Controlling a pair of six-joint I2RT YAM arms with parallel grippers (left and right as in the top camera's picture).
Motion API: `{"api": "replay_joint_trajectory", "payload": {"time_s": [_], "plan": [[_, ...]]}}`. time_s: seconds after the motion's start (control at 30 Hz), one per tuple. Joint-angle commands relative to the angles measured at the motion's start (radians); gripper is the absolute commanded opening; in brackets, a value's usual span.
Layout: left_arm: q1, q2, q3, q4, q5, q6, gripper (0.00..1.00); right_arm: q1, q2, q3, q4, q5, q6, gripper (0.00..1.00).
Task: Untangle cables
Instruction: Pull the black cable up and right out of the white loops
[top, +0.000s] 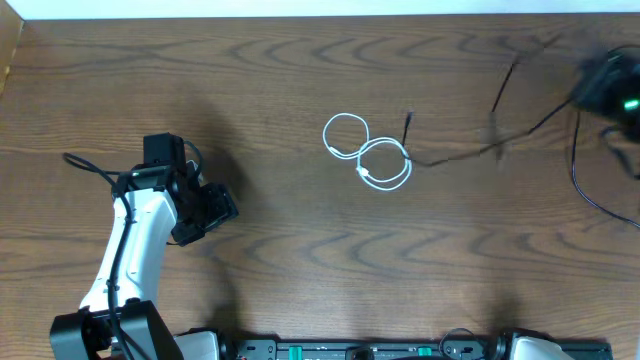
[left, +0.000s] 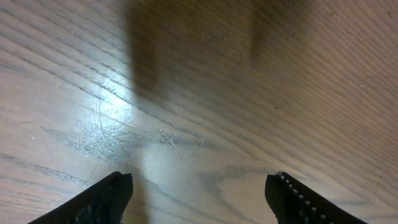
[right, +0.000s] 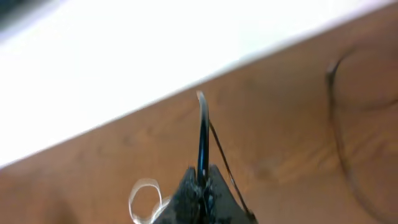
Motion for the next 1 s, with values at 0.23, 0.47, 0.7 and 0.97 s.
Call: {"api": "replay_joint_trajectory", "payload": {"time_s": [0.23,0.47,0.7,0.97], "plan": [[0.004,-0.001,-0.004,-0.003,-0.003,-0.005,0.74,-0.114,0.103,0.378,-0.021,-0.105,-0.092,0.01],[0.004,-0.001,-0.004,-0.003,-0.002,-0.005,0.74,-0.115,0.129,0.438,-0.147,-0.294,-0.100,0.01],[0.004,-0.001,-0.004,0.000,-0.002,-0.005,0.74,-0.114,0.231,0.417,-0.642,-0.049,-0.178,0.01],[0.004,-0.001,-0.004,0.000,0.020,-0.005,0.73,-0.081,0.357,0.196,-0.758,-0.119,-0.302,0.01]]}}
